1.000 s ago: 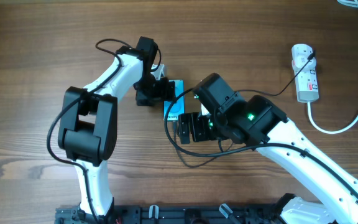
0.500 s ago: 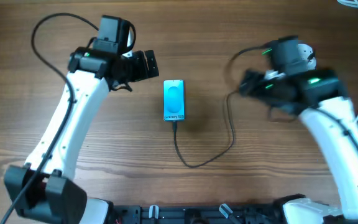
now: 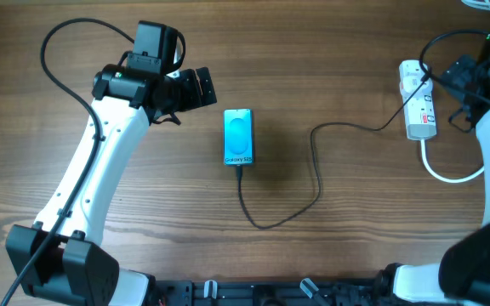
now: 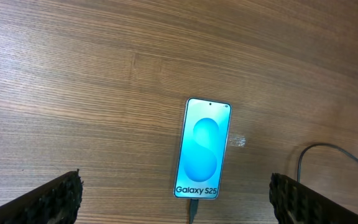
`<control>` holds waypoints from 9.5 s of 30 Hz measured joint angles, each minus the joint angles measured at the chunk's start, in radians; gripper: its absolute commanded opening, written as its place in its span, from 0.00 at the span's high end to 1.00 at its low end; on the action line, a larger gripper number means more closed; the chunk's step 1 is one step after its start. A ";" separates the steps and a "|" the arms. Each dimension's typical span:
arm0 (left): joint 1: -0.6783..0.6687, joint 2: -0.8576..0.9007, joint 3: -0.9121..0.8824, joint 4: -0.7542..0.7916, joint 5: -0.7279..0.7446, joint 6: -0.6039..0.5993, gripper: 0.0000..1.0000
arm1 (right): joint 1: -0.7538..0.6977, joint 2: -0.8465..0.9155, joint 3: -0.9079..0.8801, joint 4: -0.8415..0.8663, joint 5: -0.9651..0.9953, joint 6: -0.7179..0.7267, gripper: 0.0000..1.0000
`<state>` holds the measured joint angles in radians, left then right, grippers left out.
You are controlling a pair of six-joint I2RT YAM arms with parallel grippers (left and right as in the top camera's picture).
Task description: Plug charger to phone and switch on socket
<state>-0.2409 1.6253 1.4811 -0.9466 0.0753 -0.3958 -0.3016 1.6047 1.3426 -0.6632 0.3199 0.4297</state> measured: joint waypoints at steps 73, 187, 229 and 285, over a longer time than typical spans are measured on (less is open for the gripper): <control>0.000 0.000 0.000 0.000 0.000 0.000 0.00 | -0.122 0.348 -0.008 0.201 -0.225 -0.135 0.00; 0.000 0.001 -0.001 0.000 -0.001 -0.003 0.00 | 0.240 -1.284 -0.318 -0.485 -0.462 -0.230 0.01; 0.000 0.001 -0.001 0.000 -0.001 -0.003 0.00 | 0.291 -1.589 -1.336 0.667 -0.475 -0.417 0.00; 0.044 -1.084 -0.810 0.125 -0.040 0.080 0.00 | 0.291 -1.591 -1.336 0.667 -0.472 -0.417 0.00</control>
<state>-0.1967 0.5415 0.6708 -0.8215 0.0353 -0.3157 -0.0109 0.0135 0.0067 0.0040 -0.1516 0.0124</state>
